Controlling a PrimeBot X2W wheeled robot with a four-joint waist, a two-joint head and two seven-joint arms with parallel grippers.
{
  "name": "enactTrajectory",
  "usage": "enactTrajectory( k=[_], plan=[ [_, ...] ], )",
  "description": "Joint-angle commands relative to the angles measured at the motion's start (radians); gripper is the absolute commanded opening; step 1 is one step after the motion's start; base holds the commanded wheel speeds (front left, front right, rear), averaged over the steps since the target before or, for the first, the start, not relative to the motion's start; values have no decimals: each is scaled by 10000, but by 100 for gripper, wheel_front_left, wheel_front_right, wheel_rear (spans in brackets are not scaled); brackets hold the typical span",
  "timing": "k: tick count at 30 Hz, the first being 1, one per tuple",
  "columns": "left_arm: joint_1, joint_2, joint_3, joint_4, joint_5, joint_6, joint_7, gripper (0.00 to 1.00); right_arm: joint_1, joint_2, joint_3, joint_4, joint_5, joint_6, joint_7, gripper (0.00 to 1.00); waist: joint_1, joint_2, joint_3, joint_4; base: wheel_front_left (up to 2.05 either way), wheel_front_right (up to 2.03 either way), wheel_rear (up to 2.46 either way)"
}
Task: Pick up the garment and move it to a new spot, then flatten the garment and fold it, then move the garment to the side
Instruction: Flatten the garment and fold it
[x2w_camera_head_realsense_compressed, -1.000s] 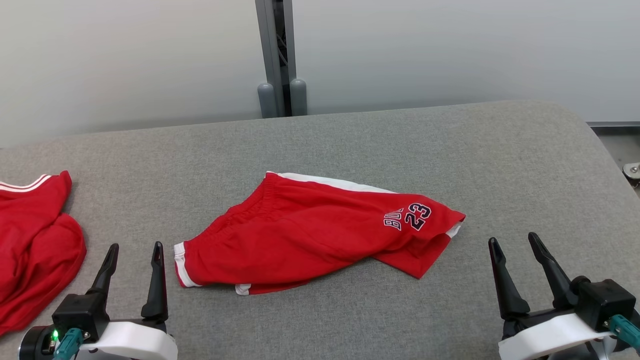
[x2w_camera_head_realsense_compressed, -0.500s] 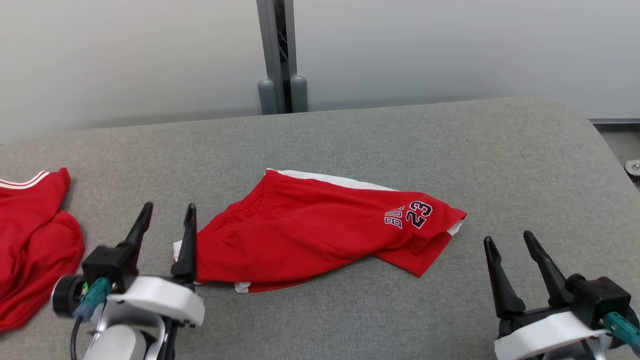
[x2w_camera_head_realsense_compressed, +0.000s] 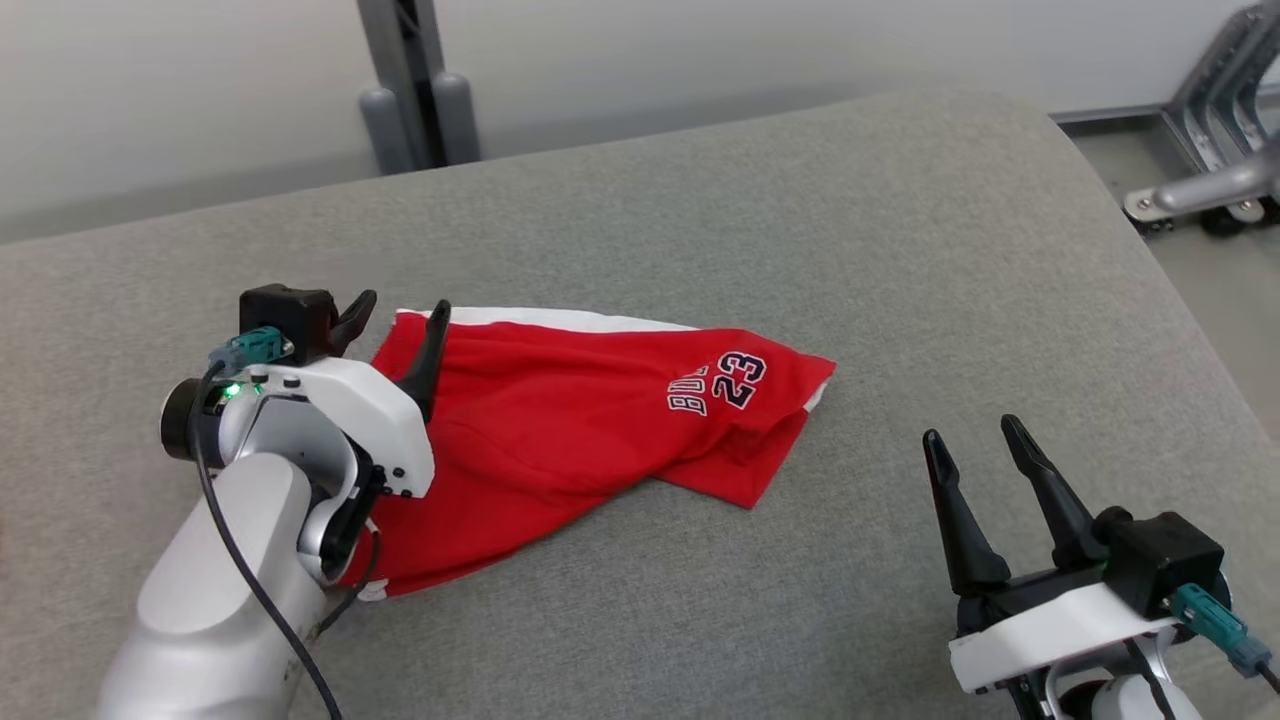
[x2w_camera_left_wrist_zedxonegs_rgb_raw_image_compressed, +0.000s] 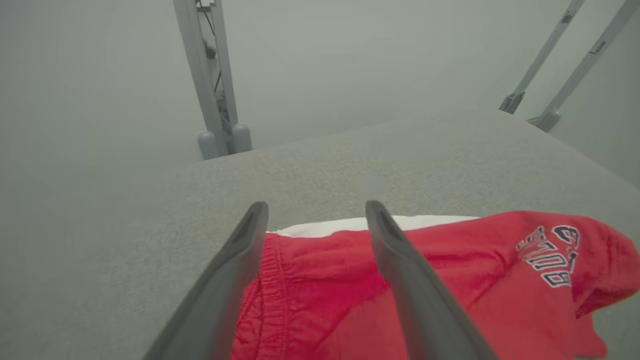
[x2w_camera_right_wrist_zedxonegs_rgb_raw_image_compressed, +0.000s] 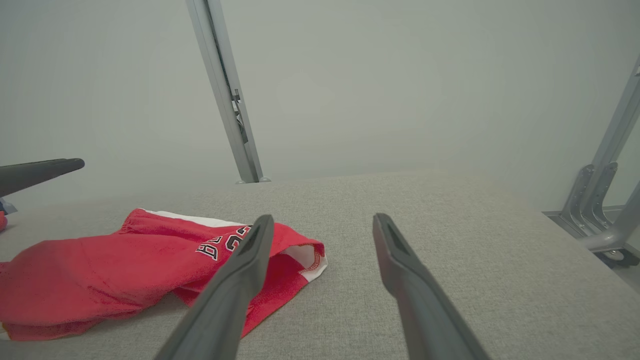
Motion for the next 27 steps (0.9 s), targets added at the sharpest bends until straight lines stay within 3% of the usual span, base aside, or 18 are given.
enactTrajectory(
  k=[1,12,13,14,21,27],
  plan=[
    [-558,-13,17,950,-186,-211,286,100,-227,-46,94,139,118,20,-196,100,0,0,703,-733,0,0,0],
    [-2456,-95,348,4814,-659,-438,822,100,-817,-42,370,828,510,20,-759,100,0,0,1497,-1441,0,0,0],
    [-2691,-167,273,5145,-610,-550,713,24,-832,-44,344,951,542,20,-836,100,0,0,1544,-1420,0,0,0],
    [-2790,-232,276,5263,-635,-612,622,0,-872,-44,327,989,540,20,-853,100,0,0,1555,-1393,0,0,0],
    [-3753,-548,48,5545,-325,-668,-592,0,-1109,-46,326,1180,536,20,-985,100,0,0,1490,-1148,0,0,0],
    [-4855,-1016,-239,5107,53,-466,-1888,0,-1155,-48,161,1288,413,20,-1040,100,0,0,1252,-835,0,0,0]
  ],
)
